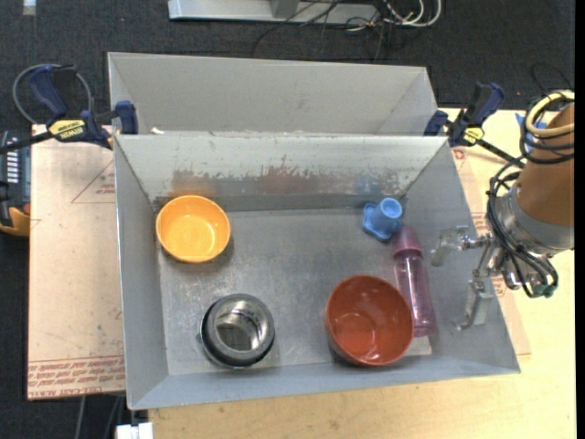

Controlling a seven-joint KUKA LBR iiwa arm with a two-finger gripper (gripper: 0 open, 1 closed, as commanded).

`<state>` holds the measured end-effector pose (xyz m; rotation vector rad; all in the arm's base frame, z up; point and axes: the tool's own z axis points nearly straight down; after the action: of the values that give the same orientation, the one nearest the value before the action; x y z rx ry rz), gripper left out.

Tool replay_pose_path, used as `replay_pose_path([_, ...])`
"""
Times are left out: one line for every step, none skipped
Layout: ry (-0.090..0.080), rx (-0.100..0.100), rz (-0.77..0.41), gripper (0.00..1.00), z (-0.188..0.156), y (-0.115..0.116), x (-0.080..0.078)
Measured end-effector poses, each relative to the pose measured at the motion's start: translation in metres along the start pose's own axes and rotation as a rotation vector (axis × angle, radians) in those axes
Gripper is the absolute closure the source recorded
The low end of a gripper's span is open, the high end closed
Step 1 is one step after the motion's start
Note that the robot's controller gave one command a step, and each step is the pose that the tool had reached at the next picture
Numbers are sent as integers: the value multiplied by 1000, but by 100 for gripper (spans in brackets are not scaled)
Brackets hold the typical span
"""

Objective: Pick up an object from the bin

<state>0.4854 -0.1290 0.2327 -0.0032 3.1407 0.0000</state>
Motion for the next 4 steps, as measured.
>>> replay_pose_path([0,0,0,0,0,0,0])
replay_pose_path([3,-4,-39,0,47,59,6])
replay_pose_path([-8,3,-51,0,72,35,-12])
replay_pose_path([-1,-4,-151,0,133,57,-35])
